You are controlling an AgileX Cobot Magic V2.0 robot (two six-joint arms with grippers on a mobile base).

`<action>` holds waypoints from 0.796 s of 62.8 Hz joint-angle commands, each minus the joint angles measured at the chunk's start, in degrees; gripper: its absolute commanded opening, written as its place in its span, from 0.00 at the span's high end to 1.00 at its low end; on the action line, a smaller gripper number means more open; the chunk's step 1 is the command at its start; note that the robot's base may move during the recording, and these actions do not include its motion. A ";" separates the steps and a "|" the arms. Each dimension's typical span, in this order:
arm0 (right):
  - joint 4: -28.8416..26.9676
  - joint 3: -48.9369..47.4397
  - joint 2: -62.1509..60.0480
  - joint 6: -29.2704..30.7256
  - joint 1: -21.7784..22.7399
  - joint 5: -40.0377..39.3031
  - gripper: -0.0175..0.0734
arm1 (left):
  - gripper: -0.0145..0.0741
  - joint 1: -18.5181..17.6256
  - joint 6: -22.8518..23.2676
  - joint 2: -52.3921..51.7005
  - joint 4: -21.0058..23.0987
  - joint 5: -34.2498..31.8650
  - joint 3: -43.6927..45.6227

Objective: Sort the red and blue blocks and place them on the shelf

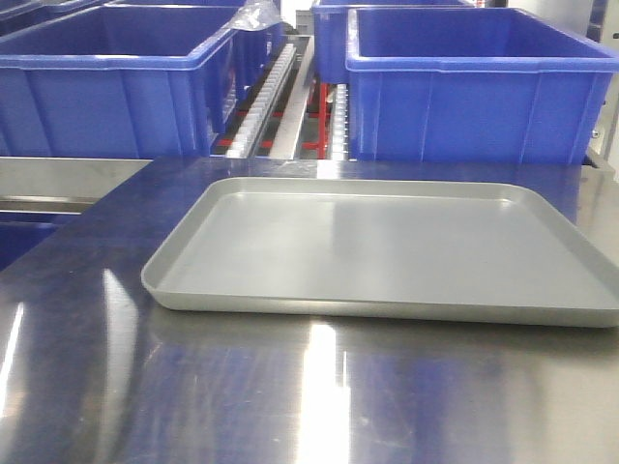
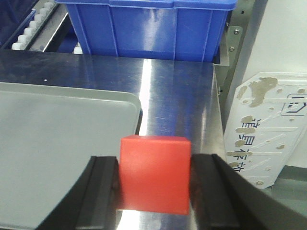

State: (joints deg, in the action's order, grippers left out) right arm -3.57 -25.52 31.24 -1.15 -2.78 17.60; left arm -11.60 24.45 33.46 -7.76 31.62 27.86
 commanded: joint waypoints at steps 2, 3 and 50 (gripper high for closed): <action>0.45 -1.64 -0.05 0.31 0.39 -4.96 0.75 | 0.70 0.05 0.12 0.03 -0.39 -4.21 1.78; 0.45 -1.64 -0.05 0.31 0.39 -4.96 0.75 | 0.70 0.05 0.12 0.03 -0.39 -4.21 1.78; 0.45 -1.64 -0.05 0.31 0.39 -4.96 0.75 | 0.70 0.05 0.12 0.03 -0.39 -4.21 1.78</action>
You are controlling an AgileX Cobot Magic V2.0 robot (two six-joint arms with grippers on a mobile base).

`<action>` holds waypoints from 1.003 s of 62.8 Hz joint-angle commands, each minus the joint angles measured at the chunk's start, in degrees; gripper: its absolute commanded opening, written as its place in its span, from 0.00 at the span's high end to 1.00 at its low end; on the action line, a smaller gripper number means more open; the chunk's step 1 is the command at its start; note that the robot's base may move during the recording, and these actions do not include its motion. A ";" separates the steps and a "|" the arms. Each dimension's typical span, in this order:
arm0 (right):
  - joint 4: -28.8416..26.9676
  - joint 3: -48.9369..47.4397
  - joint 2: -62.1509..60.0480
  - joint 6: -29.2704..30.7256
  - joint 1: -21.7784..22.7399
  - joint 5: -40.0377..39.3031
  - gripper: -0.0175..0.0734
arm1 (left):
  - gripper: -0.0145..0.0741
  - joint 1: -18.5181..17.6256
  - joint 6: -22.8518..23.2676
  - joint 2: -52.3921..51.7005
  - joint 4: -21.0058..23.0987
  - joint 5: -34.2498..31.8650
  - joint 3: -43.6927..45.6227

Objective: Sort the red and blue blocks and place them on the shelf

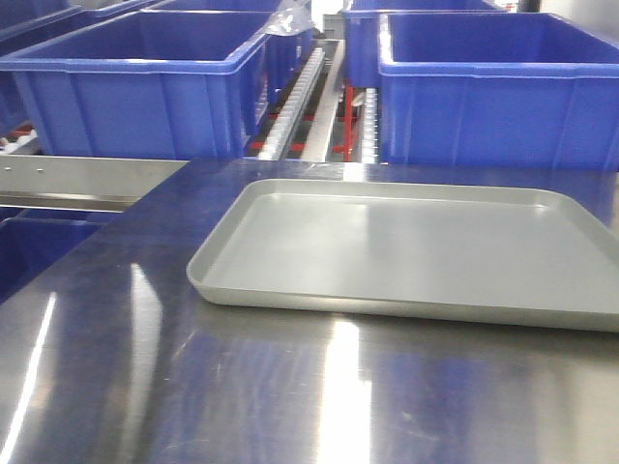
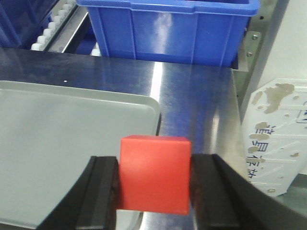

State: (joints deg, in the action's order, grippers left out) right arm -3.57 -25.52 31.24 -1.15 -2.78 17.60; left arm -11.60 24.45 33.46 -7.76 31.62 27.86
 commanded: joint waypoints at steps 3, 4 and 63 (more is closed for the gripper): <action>0.45 -1.64 -0.05 0.31 0.39 -4.96 0.75 | 0.70 0.05 0.12 0.03 -0.39 -4.21 1.78; 0.45 -1.64 -0.05 0.31 0.39 -4.96 0.75 | 0.70 0.05 0.12 0.03 -0.39 -4.21 1.78; 0.45 -1.64 1.11 0.31 0.22 -5.43 0.75 | 0.70 0.17 0.12 0.29 -0.28 -4.19 1.78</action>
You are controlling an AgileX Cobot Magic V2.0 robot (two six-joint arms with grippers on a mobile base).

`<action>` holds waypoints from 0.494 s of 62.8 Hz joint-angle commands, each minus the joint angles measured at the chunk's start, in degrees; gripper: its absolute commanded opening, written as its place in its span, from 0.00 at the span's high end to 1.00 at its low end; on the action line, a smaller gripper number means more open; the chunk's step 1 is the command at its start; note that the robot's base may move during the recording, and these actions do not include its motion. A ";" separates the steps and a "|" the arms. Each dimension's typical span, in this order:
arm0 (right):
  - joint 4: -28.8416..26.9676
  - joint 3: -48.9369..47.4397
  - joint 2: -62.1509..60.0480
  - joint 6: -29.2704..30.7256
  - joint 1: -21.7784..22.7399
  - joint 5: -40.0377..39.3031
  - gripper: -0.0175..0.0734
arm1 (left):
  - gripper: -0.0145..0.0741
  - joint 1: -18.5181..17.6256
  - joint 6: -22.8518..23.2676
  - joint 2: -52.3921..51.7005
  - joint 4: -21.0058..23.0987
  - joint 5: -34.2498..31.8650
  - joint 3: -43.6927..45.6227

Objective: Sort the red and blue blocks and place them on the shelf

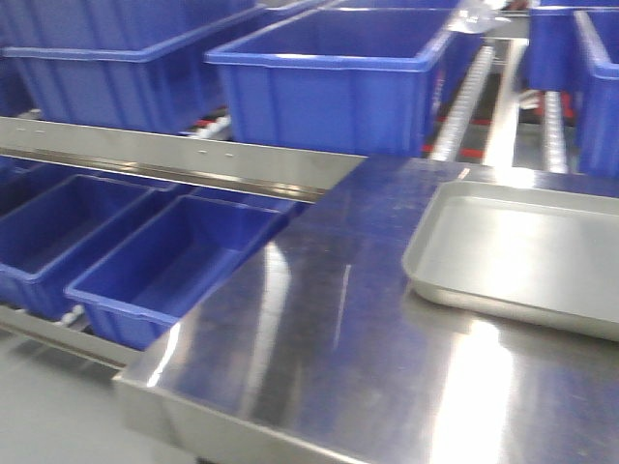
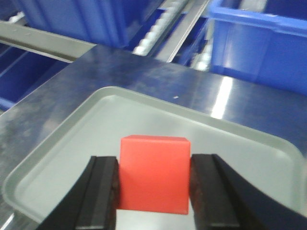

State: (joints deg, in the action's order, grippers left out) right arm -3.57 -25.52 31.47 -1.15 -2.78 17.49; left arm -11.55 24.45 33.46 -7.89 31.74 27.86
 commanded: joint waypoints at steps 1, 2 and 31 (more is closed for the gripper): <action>0.45 -1.64 1.14 0.31 0.22 -5.31 0.75 | 0.70 0.12 0.12 0.27 -0.15 -4.31 1.78; 0.45 -1.64 1.44 0.31 0.22 -5.24 0.75 | 0.70 0.12 0.12 0.31 -0.15 -4.31 1.78; 0.45 -1.64 1.74 0.31 0.22 -3.75 0.75 | 0.70 0.12 0.12 0.31 -0.15 -3.97 1.78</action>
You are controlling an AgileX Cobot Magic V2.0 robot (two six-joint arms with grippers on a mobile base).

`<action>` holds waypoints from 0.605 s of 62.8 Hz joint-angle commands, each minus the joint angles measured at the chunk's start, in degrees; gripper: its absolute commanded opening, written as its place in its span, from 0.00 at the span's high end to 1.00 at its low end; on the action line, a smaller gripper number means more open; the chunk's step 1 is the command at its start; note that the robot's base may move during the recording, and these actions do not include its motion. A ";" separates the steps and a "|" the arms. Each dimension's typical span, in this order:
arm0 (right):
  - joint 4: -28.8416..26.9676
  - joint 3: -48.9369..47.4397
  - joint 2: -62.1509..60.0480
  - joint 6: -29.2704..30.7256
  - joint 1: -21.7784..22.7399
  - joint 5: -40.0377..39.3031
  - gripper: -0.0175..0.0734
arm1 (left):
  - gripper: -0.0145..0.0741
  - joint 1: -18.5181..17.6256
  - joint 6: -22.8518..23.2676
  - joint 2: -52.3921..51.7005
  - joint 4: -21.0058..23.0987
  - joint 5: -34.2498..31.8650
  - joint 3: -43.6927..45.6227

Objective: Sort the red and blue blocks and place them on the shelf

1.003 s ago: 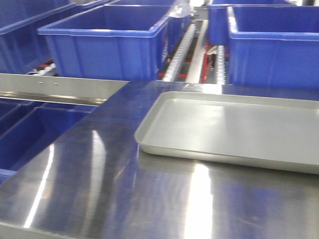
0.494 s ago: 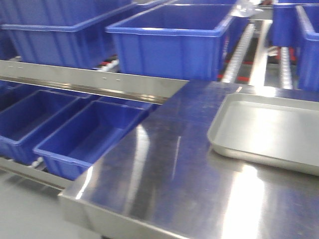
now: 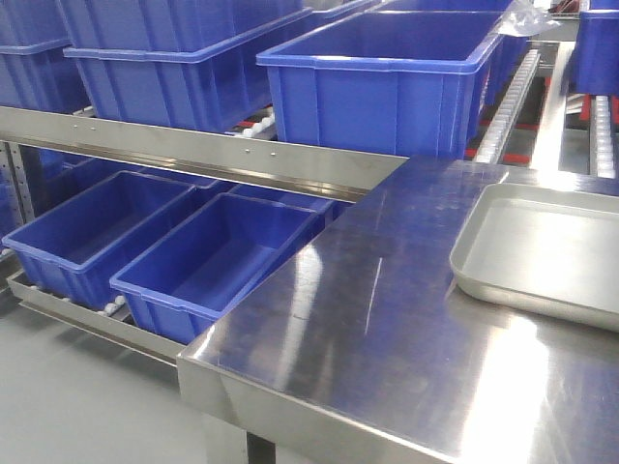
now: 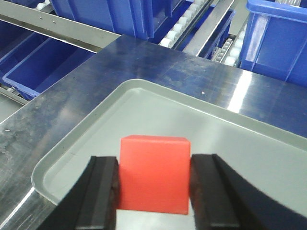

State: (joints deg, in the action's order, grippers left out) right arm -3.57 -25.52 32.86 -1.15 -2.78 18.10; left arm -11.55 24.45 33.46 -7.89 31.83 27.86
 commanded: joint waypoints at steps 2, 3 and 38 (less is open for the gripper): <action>0.45 -1.64 0.35 0.31 0.22 -4.37 0.75 | 0.70 0.12 0.12 0.31 -0.15 -4.06 1.78; 0.45 -1.64 0.35 0.31 0.22 -4.37 0.75 | 0.70 0.12 0.12 0.31 -0.15 -4.06 1.78; 0.45 -1.64 0.35 0.31 0.22 -4.37 0.75 | 0.70 0.12 0.12 0.31 -0.15 -4.06 1.78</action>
State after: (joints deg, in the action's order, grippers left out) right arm -3.57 -25.52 32.86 -1.15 -2.78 18.20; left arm -11.55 24.45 33.46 -7.89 31.83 27.86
